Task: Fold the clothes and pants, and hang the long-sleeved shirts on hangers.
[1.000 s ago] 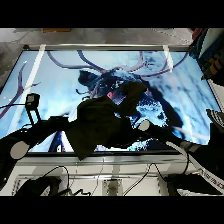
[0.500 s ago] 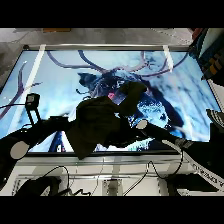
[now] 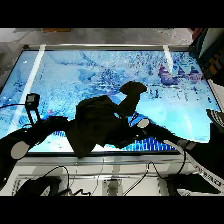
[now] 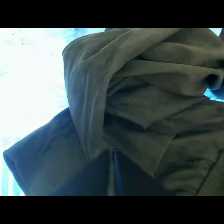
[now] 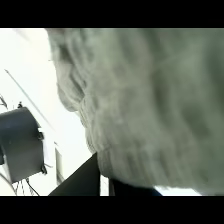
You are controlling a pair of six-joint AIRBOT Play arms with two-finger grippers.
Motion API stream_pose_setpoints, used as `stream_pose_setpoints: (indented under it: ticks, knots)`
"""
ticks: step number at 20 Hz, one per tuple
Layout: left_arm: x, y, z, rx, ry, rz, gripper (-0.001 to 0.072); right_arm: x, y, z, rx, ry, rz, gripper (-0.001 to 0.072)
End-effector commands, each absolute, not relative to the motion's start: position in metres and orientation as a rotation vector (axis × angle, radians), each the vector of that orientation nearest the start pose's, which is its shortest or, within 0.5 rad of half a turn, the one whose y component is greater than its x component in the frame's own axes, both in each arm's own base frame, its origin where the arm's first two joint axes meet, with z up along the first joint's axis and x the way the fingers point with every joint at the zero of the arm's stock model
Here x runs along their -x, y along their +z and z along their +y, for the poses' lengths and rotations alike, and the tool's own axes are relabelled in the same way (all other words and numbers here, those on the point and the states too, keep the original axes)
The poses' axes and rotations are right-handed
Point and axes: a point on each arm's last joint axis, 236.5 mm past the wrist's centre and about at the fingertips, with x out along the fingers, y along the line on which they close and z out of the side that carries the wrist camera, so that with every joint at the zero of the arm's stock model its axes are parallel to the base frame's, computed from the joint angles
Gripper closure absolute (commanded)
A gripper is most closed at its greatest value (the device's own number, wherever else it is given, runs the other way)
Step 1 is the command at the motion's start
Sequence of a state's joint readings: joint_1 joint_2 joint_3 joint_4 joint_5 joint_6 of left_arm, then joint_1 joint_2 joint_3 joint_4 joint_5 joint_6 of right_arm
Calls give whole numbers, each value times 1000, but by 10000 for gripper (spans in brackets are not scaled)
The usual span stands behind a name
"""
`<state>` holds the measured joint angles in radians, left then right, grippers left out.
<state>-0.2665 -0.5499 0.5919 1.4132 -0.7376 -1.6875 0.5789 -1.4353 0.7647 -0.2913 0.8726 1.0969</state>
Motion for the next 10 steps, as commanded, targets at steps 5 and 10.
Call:
stream_pose_setpoints:
  ticks: [5, 10]
  knots:
    - [-285, 71, -105, 157, -273, 780, 184, -273, 0, 348, -648, 908, 1270, 673]
    - [-285, 71, -105, 158, -273, 780, 184, -252, -27, 355, -599, 861, 1369, 672]
